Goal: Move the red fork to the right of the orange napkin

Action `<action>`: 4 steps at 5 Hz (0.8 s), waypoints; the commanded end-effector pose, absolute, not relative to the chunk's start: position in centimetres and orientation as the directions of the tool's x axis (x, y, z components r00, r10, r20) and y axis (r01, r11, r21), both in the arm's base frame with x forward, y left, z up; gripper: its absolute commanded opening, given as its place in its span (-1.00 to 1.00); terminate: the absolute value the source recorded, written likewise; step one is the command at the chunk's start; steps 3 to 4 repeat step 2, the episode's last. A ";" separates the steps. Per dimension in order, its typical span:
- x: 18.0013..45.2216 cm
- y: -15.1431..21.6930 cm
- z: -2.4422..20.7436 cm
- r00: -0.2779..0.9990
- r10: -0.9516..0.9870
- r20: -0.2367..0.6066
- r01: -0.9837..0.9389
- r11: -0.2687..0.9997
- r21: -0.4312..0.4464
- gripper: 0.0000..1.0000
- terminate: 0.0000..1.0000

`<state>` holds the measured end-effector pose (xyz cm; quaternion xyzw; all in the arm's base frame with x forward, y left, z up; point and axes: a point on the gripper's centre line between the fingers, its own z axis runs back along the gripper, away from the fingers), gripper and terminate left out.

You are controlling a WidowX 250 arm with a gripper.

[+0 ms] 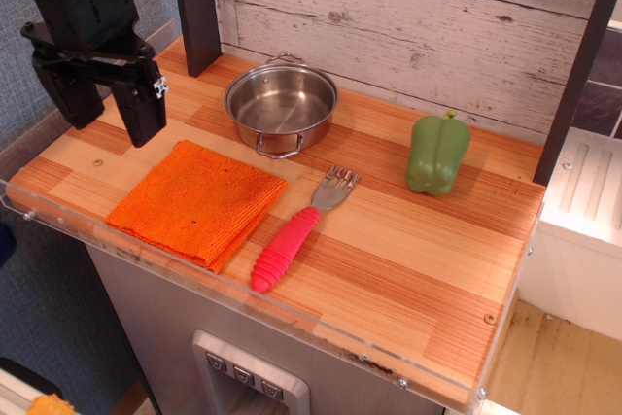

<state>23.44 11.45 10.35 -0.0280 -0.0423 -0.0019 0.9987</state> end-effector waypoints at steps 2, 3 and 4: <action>23.1 12.0 11.1 0.994 -0.059 0.093 0.061 0.998 -0.016 1.00 1.00; 23.1 12.0 11.1 0.994 -0.059 0.093 0.061 0.998 -0.016 1.00 1.00; 23.1 12.0 11.1 0.994 -0.059 0.093 0.061 0.998 -0.016 1.00 1.00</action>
